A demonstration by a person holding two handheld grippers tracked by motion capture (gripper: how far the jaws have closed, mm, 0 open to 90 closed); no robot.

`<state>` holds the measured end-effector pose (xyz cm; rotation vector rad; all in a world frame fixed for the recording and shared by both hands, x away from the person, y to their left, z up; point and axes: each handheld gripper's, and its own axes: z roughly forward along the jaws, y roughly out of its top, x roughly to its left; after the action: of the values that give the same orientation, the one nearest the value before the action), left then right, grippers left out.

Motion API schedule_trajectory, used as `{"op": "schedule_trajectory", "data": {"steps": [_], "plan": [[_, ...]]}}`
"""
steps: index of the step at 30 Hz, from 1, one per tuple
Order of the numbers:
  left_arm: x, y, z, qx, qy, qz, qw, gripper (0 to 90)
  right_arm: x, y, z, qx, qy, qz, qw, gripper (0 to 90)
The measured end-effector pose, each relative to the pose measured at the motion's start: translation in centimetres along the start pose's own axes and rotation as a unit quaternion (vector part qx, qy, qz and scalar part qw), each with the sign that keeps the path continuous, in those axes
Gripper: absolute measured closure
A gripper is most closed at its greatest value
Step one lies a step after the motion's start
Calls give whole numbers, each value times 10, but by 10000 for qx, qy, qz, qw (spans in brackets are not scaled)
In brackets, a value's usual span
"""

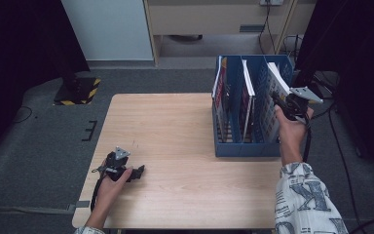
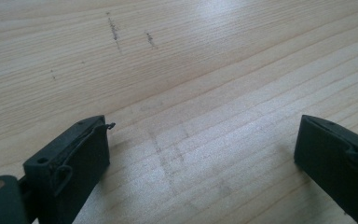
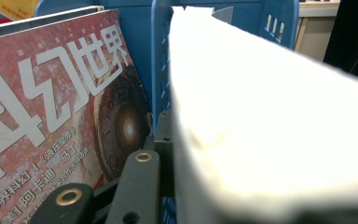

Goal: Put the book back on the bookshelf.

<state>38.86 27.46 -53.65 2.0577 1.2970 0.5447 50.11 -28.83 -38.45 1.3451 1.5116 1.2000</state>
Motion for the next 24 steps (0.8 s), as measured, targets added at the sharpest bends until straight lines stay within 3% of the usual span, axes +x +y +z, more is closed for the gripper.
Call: {"op": "schedule_trajectory", "data": {"steps": [14,24], "plan": [[0,0,0,-1,-1,-4,10000,23,-2,9,3,-129,-522,-153,9984,735],[0,0,0,-2,1,-6,10000,23,-3,12,8,-195,-662,-234,9973,735]]}}
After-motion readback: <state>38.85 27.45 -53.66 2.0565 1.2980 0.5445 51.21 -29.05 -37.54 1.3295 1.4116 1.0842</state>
